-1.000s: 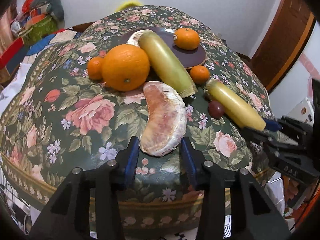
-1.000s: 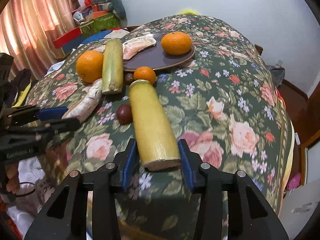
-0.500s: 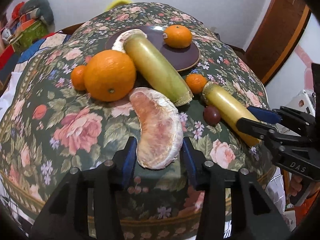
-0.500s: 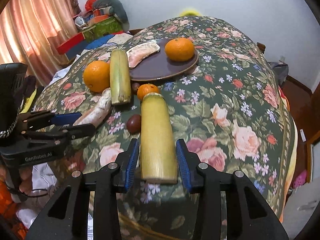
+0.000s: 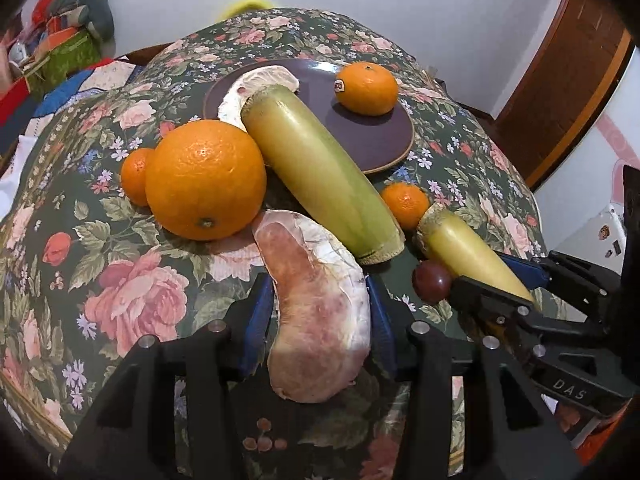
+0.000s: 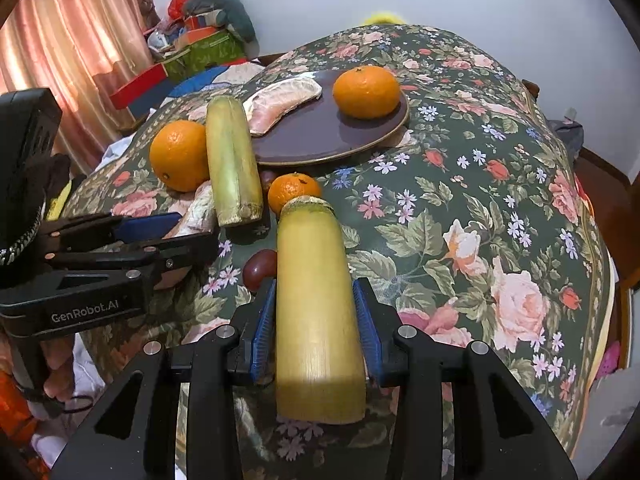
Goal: Organize fruits
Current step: 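Grasp and lift the yellow sugarcane piece with the right tool while the left tool lifts the pomelo segment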
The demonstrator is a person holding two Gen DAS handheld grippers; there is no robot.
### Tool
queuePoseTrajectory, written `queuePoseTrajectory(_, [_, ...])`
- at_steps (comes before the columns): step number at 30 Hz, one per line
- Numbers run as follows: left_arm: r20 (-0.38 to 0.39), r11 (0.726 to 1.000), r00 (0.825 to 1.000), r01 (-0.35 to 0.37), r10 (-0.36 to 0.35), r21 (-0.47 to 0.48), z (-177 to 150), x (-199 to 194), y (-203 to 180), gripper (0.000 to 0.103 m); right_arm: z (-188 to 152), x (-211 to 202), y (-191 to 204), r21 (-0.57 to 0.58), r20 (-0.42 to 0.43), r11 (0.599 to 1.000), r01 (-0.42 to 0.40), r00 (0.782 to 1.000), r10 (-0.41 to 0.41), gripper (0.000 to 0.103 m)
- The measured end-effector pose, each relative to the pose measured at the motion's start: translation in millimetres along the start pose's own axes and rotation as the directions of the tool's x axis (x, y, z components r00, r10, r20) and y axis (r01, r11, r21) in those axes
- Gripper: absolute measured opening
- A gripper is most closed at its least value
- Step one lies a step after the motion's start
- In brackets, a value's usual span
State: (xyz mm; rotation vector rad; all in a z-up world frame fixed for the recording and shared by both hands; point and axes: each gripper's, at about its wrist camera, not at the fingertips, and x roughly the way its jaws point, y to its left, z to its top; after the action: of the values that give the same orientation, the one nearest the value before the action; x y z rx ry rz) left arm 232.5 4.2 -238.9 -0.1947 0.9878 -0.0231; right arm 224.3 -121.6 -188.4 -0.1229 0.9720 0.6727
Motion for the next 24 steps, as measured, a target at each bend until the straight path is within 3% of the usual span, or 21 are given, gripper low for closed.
queuePoseTrajectory(12, [0.008,1.000,1.000,0.020,-0.020,0.023,-13,-22,-3,0.042,-10,-18,0,0.014,0.031,1.000,0.026,0.999,-0.026,0.034])
queuePoseTrajectory(24, [0.134,0.998,0.990,0.027,-0.034,0.056,4,-65,-7,0.041,7,-48,0,0.029,0.137,0.999,0.040,0.990,-0.043,0.034])
